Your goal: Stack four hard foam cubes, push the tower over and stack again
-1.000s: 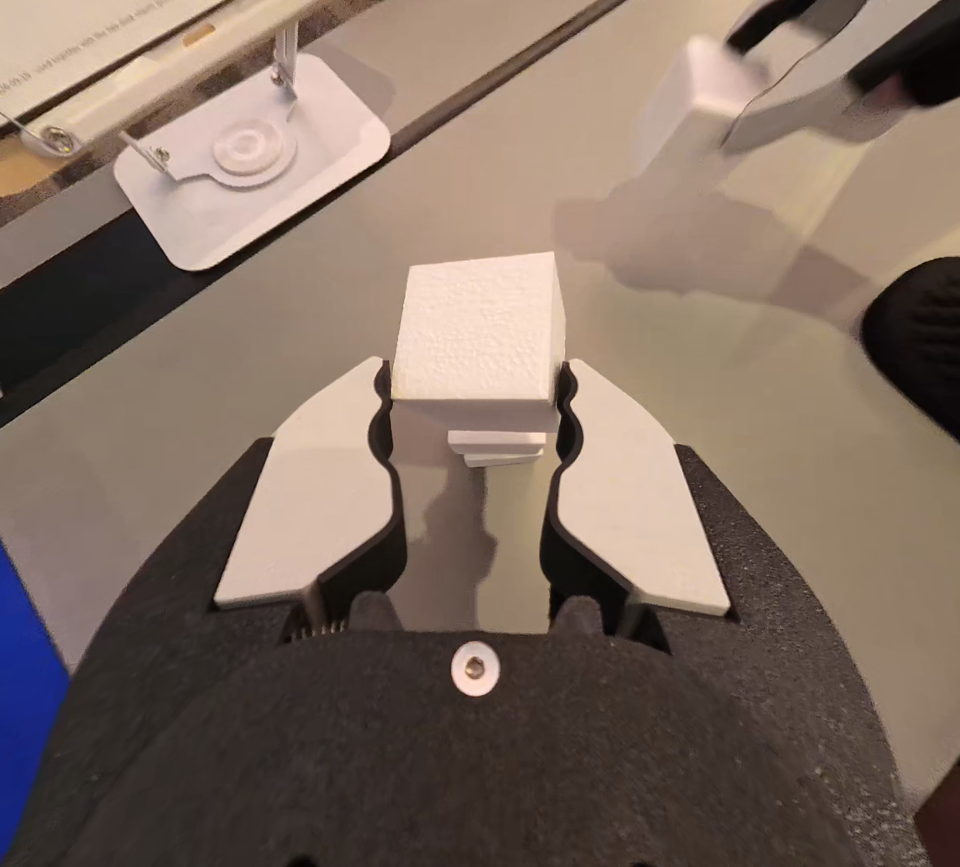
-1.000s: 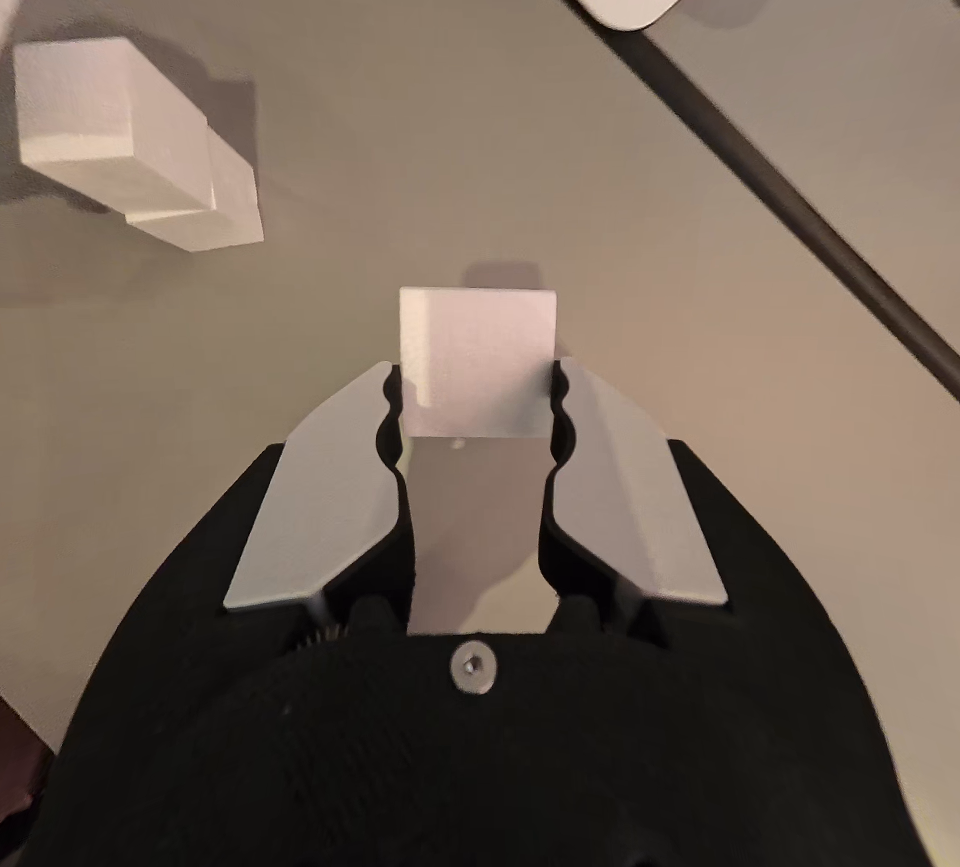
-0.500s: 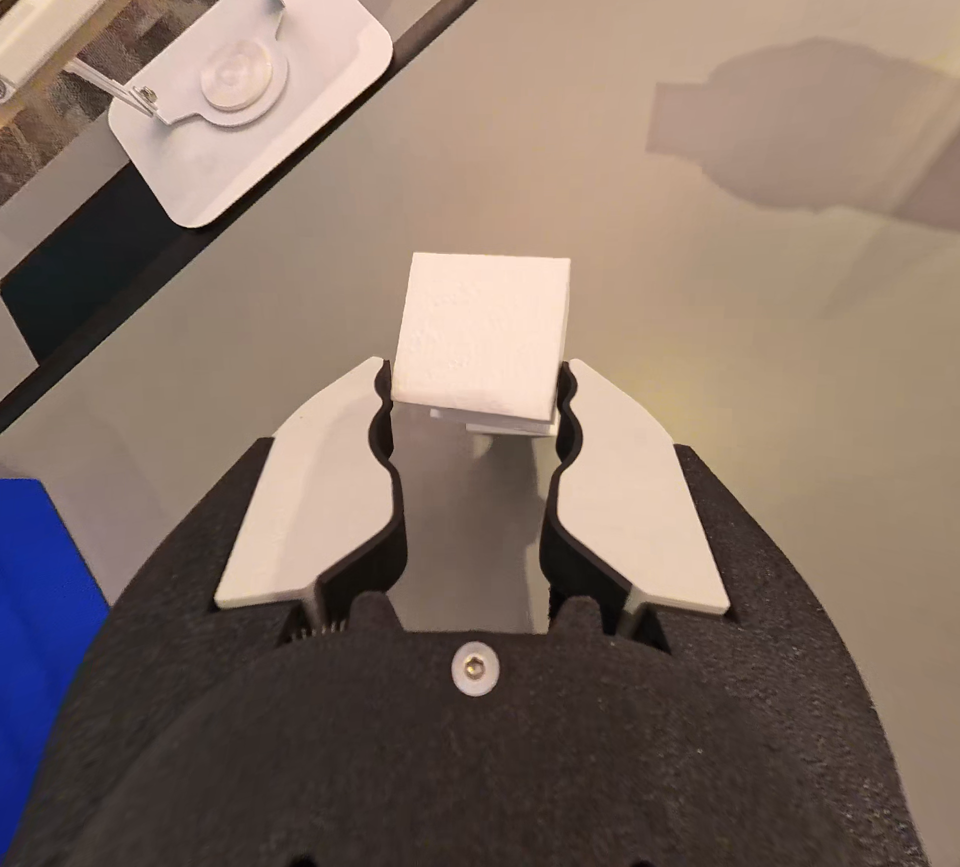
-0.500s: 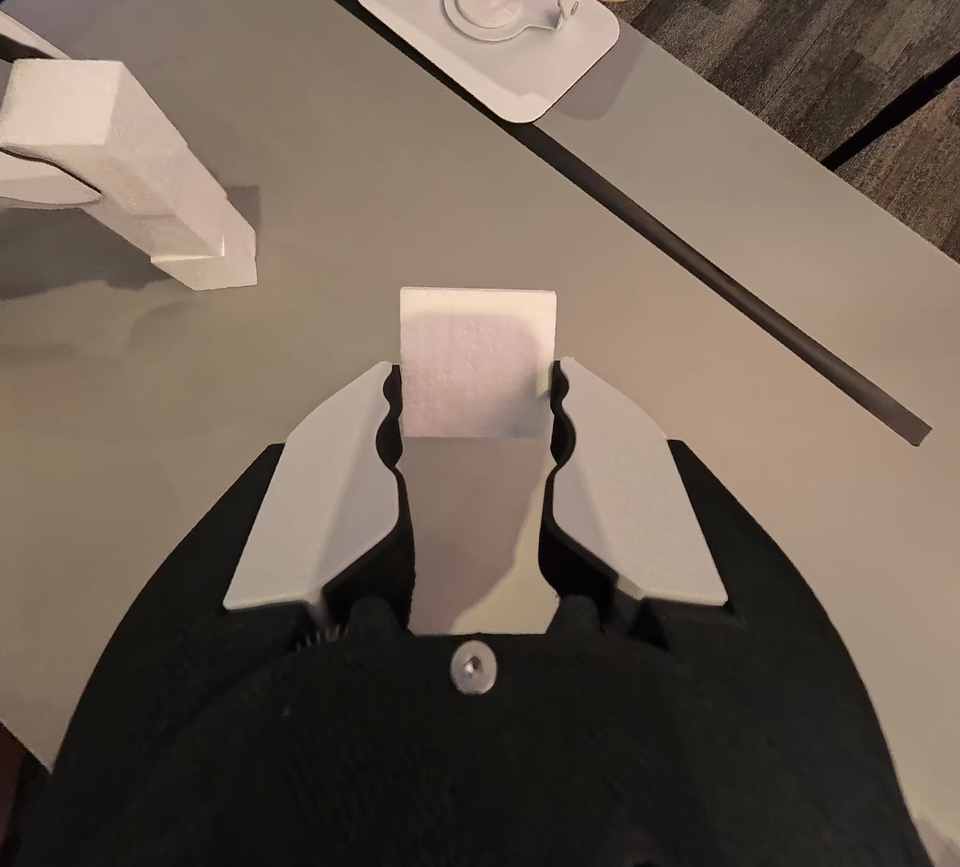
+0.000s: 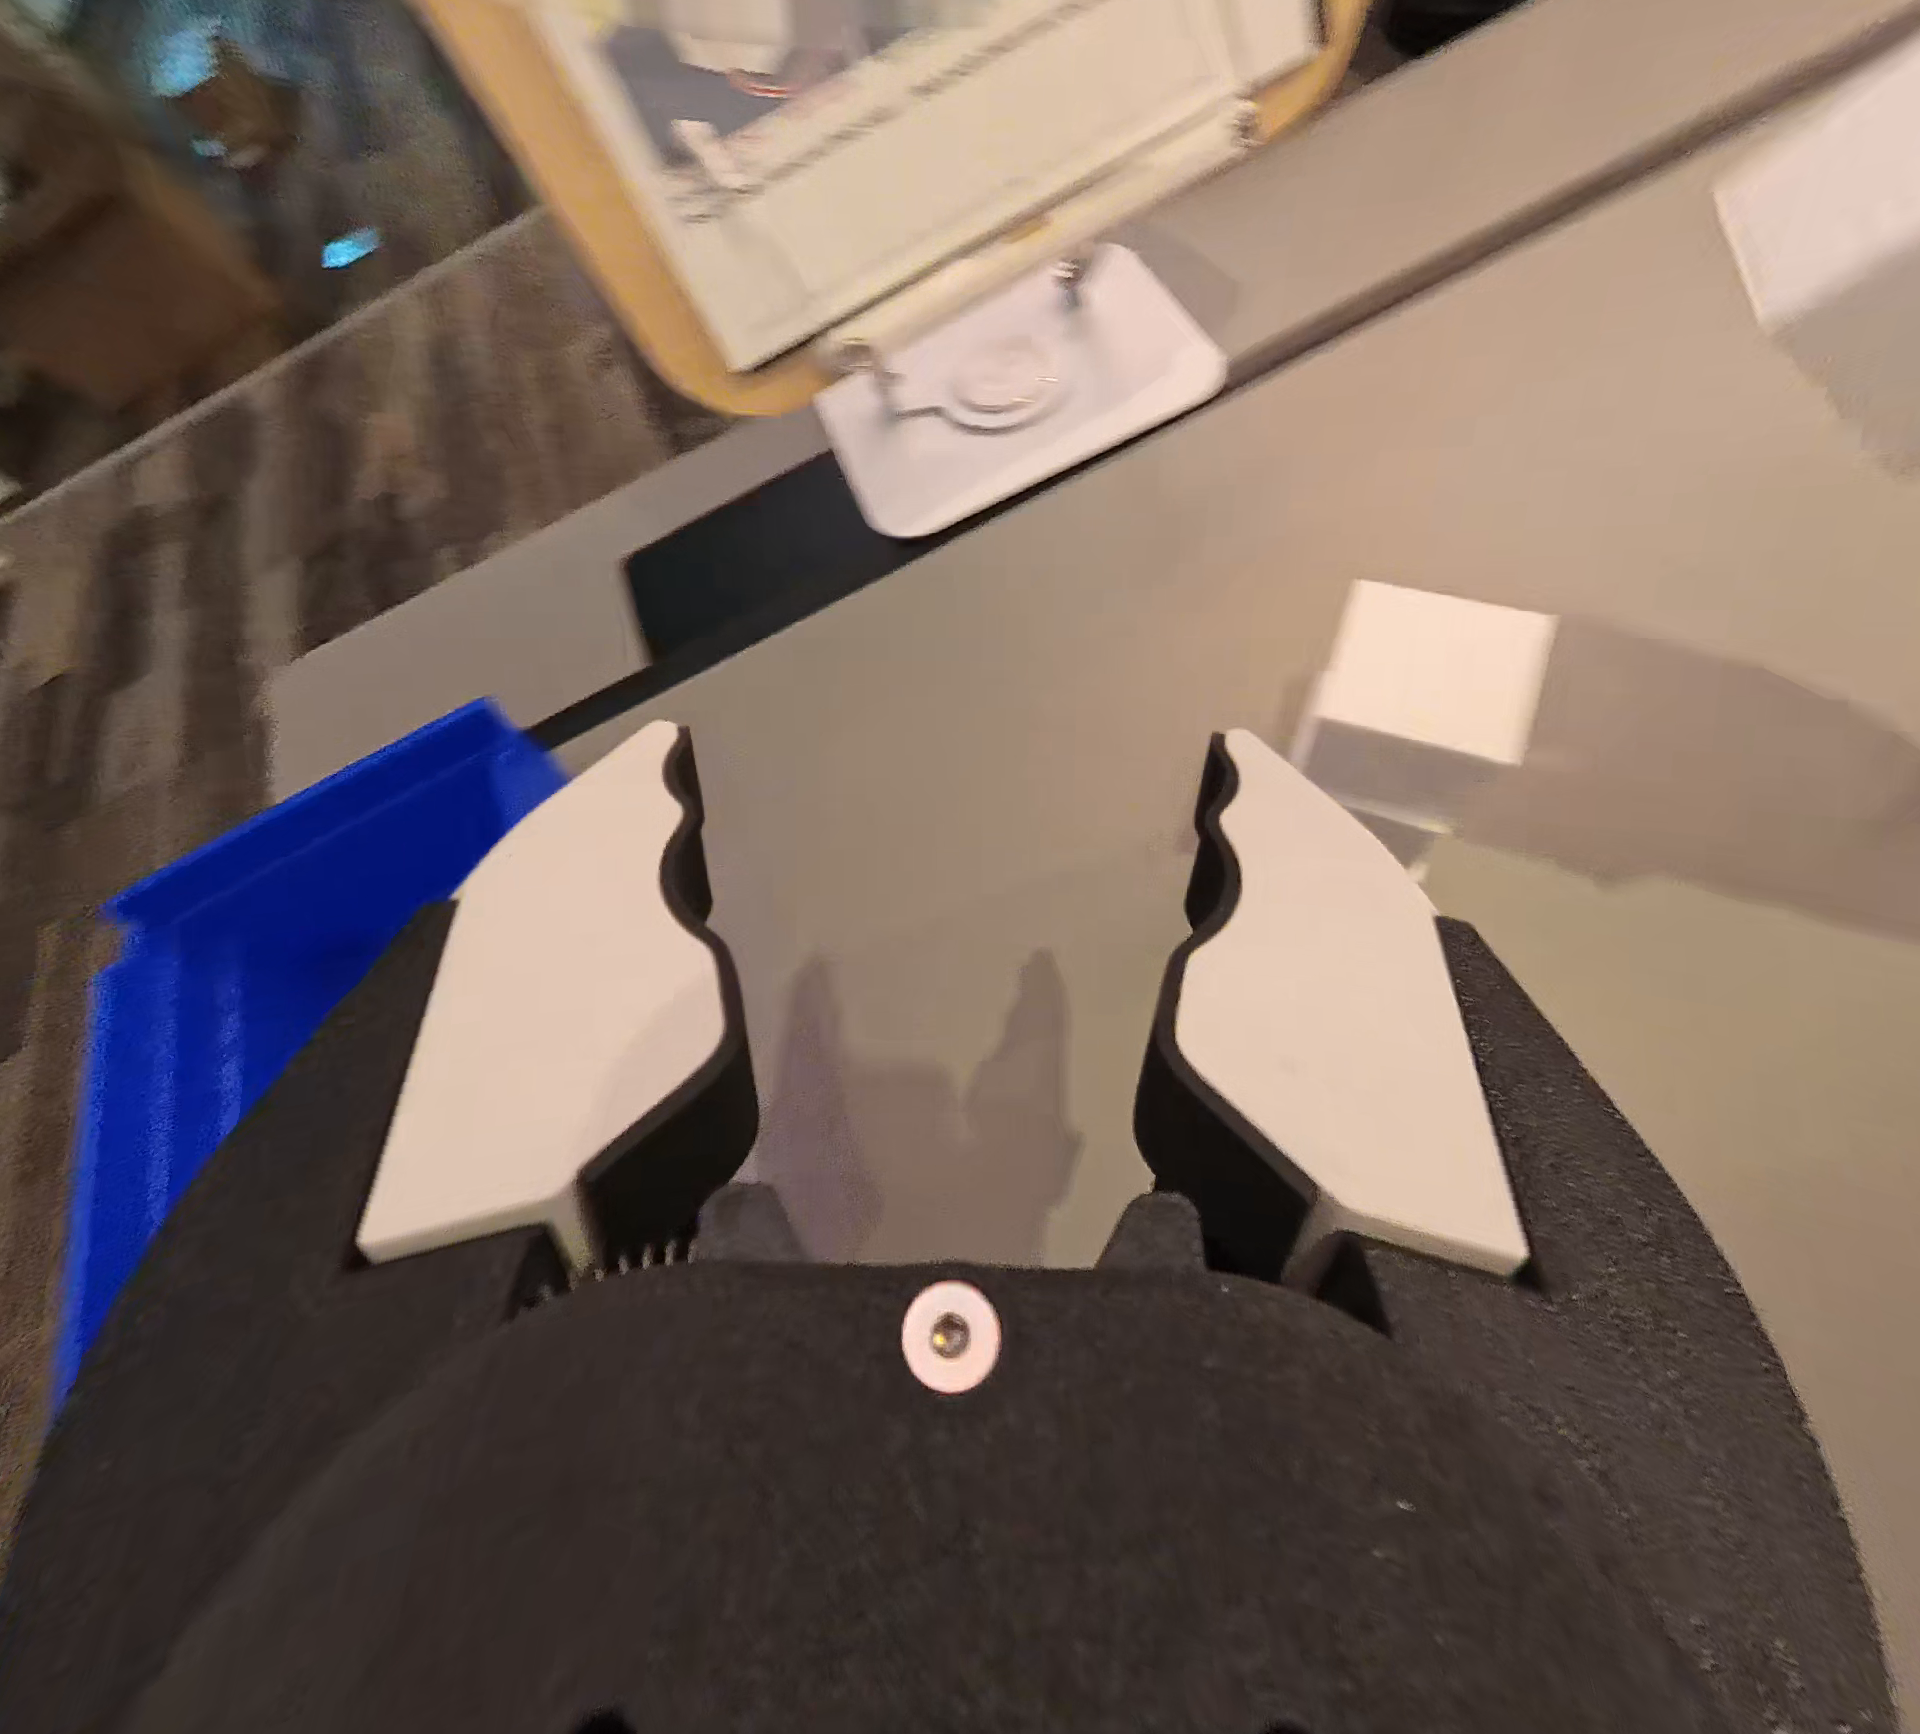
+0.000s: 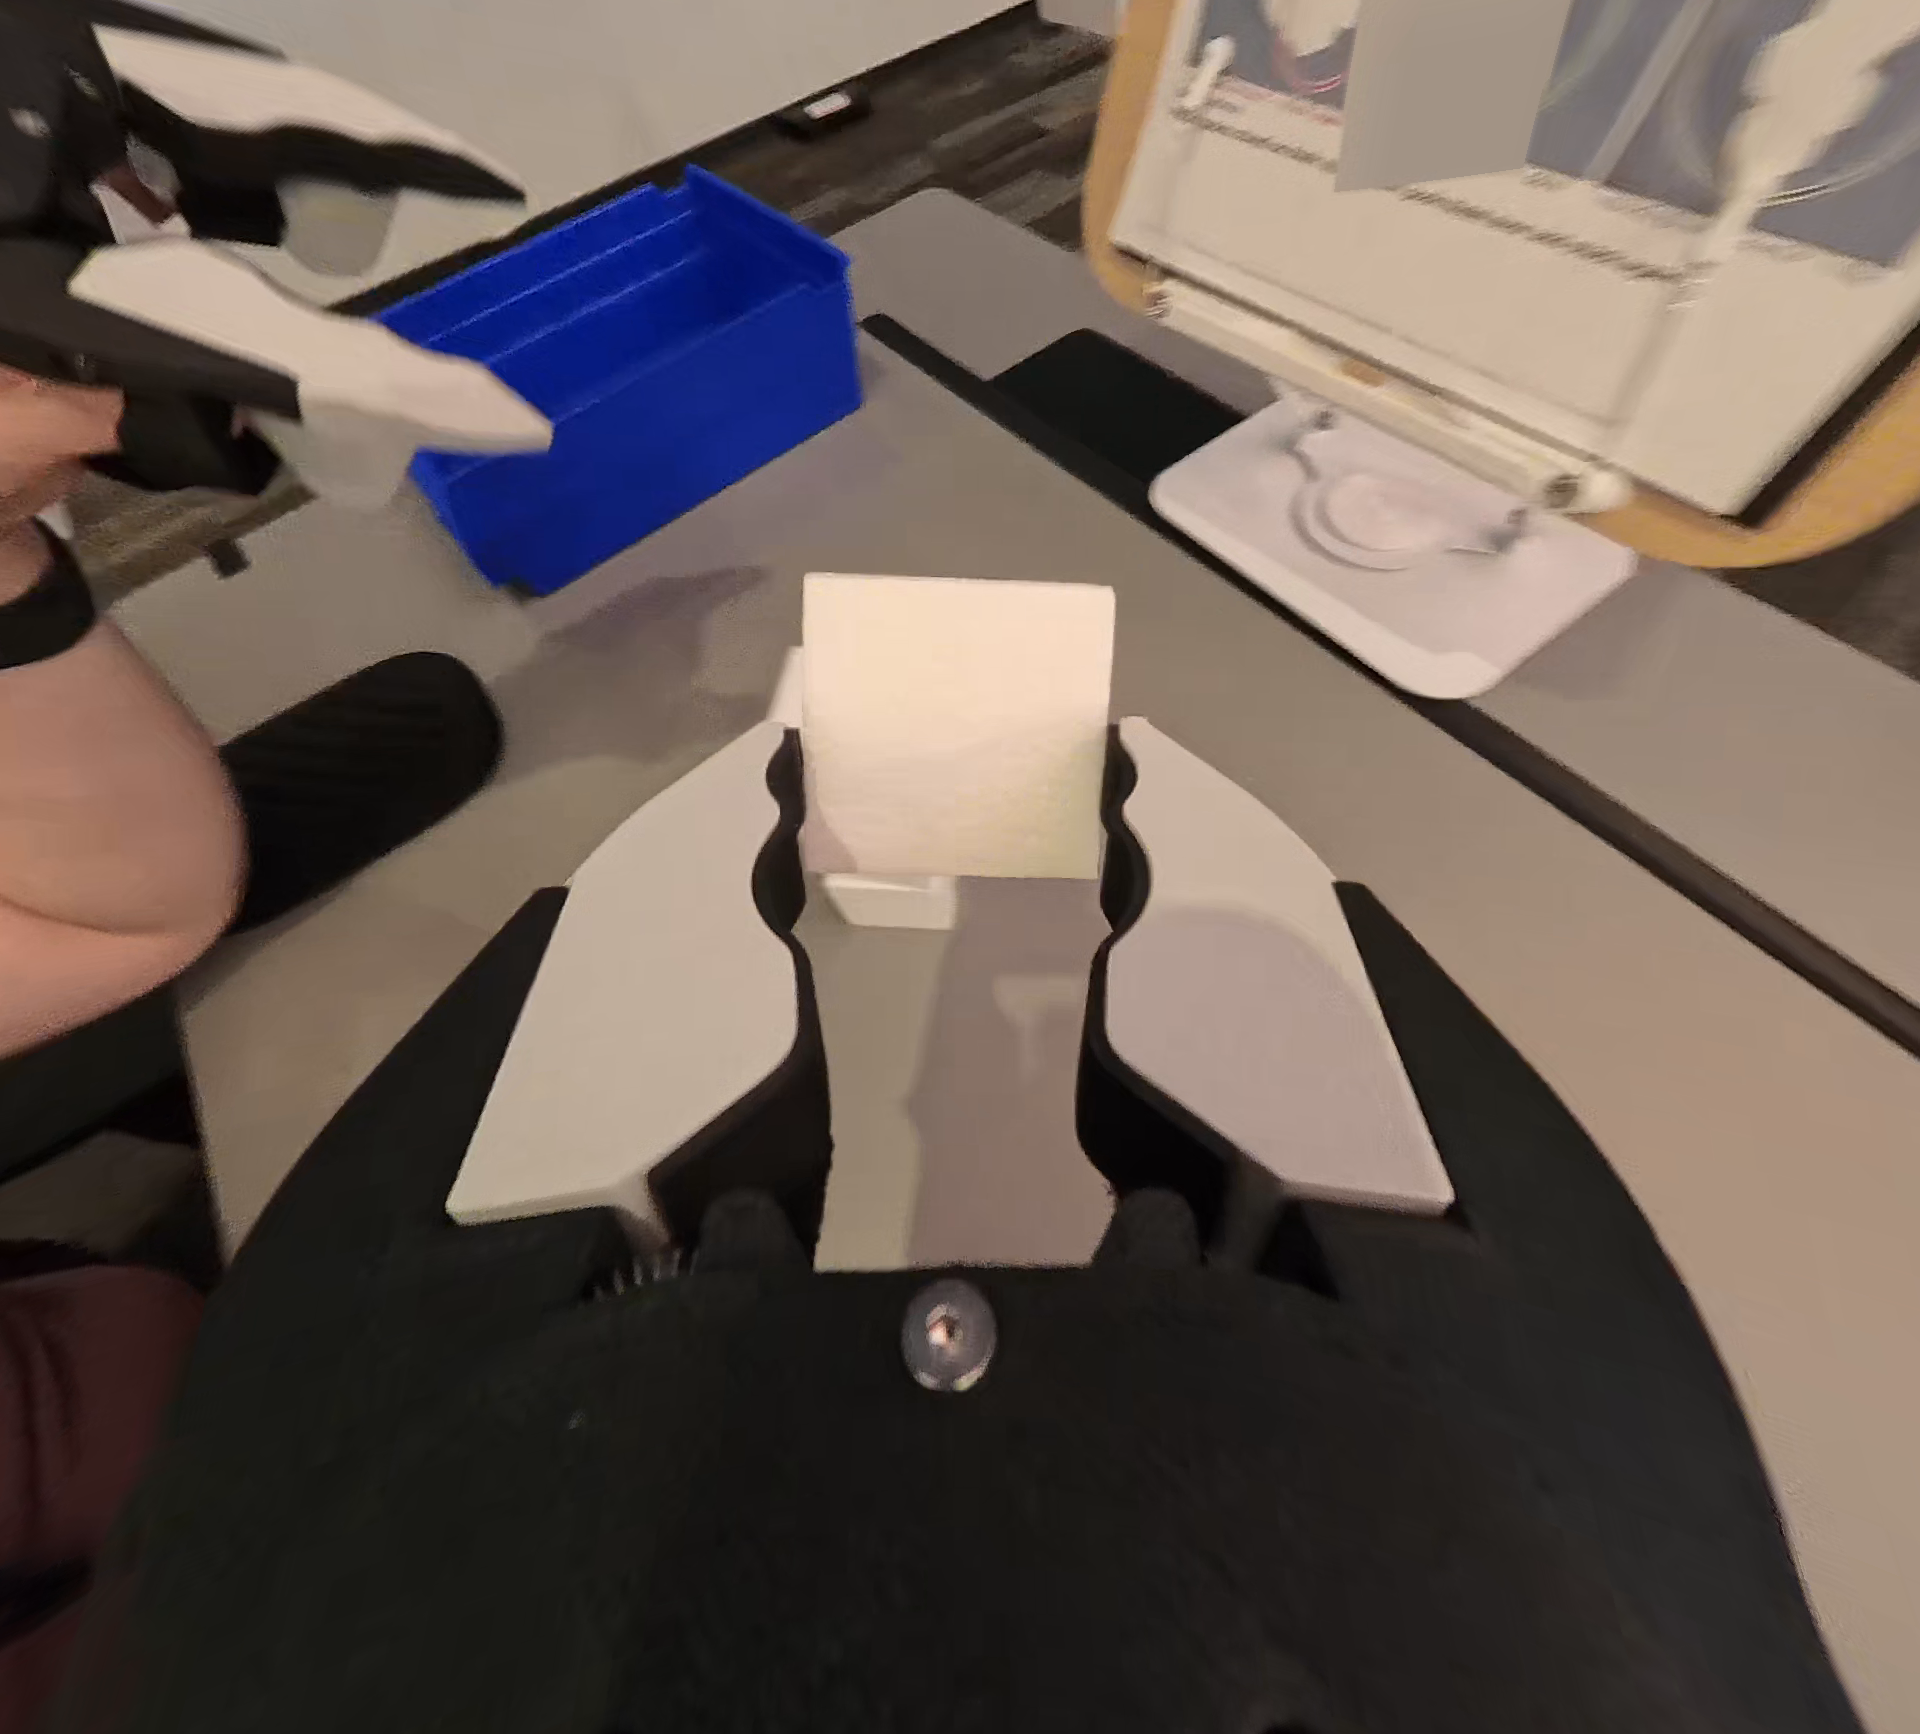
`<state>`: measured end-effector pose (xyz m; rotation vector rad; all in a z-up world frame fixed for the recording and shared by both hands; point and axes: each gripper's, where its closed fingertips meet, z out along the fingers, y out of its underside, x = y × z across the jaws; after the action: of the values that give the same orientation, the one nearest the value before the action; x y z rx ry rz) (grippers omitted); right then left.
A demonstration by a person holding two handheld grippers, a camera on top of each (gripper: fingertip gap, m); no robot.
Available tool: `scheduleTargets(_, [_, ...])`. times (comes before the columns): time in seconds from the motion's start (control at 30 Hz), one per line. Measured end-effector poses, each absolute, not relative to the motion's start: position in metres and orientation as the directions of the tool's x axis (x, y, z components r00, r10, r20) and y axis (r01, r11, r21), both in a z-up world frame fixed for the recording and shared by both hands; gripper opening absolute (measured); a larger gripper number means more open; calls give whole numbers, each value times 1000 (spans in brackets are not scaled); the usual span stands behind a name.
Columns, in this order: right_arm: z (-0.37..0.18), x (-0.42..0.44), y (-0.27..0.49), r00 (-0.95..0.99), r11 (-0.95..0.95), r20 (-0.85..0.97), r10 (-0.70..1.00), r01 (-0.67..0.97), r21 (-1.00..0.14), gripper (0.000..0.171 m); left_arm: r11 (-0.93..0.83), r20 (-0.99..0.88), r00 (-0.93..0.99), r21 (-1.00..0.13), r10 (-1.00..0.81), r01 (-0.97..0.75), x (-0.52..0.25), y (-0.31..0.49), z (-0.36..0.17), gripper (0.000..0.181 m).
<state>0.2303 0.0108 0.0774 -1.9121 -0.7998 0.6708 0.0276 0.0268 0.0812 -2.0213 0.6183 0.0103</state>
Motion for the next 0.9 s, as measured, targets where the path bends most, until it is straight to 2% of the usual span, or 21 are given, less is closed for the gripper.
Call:
scheduleTargets(0.13, [59, 182, 7, 581, -443, -192, 791, 326, -835, 56, -363, -232, 922, -867, -311, -341, -10, 28, 105, 84])
scheduleTargets(0.23, [47, 166, 9, 586, -456, -162, 794, 397, -797, 56, -377, -229, 928, -864, -295, -333, -18, 29, 105, 83])
scheduleTargets(0.53, [29, 160, 18, 632, -500, -91, 770, 508, -701, 56, -414, -264, 903, -820, -338, -395, -6, 34, 88, 83])
scheduleTargets(0.9, [23, 153, 19, 642, -523, -17, 766, 608, -597, 56, -431, -263, 907, -813, -329, -392, -15, 35, 86, 82])
